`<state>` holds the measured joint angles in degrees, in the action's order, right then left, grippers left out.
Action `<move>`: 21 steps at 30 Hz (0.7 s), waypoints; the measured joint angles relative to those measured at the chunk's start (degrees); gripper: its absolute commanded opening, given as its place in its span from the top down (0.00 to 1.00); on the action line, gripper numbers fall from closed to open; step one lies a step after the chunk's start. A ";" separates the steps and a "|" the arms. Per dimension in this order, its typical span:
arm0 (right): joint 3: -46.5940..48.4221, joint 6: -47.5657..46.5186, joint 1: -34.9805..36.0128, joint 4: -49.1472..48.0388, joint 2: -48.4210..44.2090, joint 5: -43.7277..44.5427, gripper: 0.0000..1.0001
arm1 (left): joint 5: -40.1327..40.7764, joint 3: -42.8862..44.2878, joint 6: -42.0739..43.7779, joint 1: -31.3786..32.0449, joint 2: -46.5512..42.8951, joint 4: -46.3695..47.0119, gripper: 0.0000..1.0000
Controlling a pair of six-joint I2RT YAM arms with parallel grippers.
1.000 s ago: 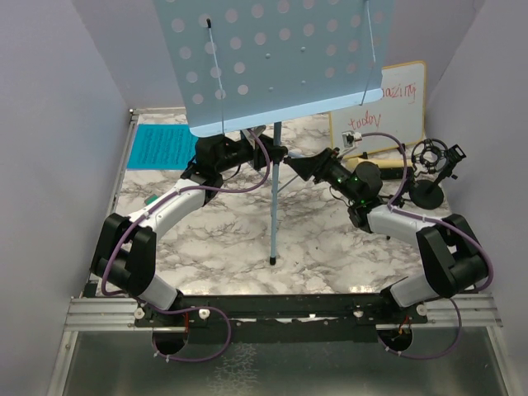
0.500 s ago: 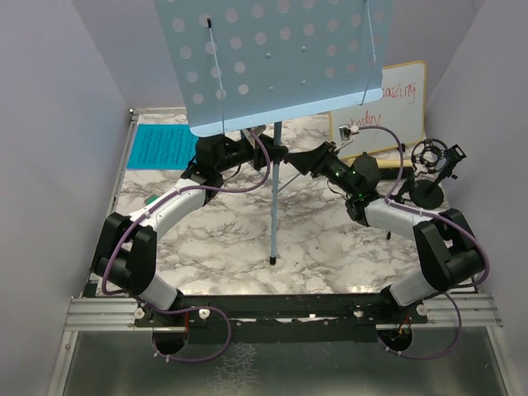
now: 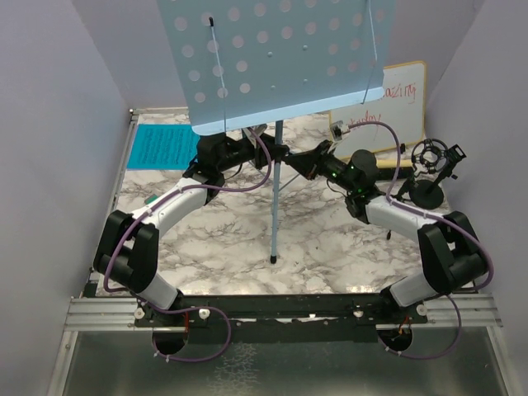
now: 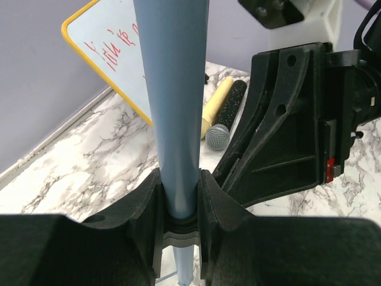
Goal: Pack up the instrument practice props
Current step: Unscrew the knob on the music stand.
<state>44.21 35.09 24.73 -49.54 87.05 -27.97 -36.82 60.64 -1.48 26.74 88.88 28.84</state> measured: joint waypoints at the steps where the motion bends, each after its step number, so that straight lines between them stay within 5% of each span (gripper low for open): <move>1: 0.15 -2.93 0.09 1.33 -0.70 0.00 0.99 | 0.00 0.02 0.00 0.04 0.07 0.04 1.00; 7: -0.20 -26.71 0.46 7.85 -5.68 -0.81 0.99 | 0.07 0.72 0.02 1.14 0.76 0.26 1.00; 13: -0.37 -59.91 3.17 14.58 -9.27 -1.57 0.99 | 0.09 0.76 0.02 1.77 0.81 0.22 1.00; 21: -3.06 -101.74 13.03 15.80 -10.23 15.06 0.99 | 0.09 0.74 0.00 1.55 0.59 -0.33 1.00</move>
<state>41.15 -66.65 37.76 -33.74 76.82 -12.91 -36.73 61.39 -1.48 28.29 89.47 28.51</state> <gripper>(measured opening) 0.083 0.288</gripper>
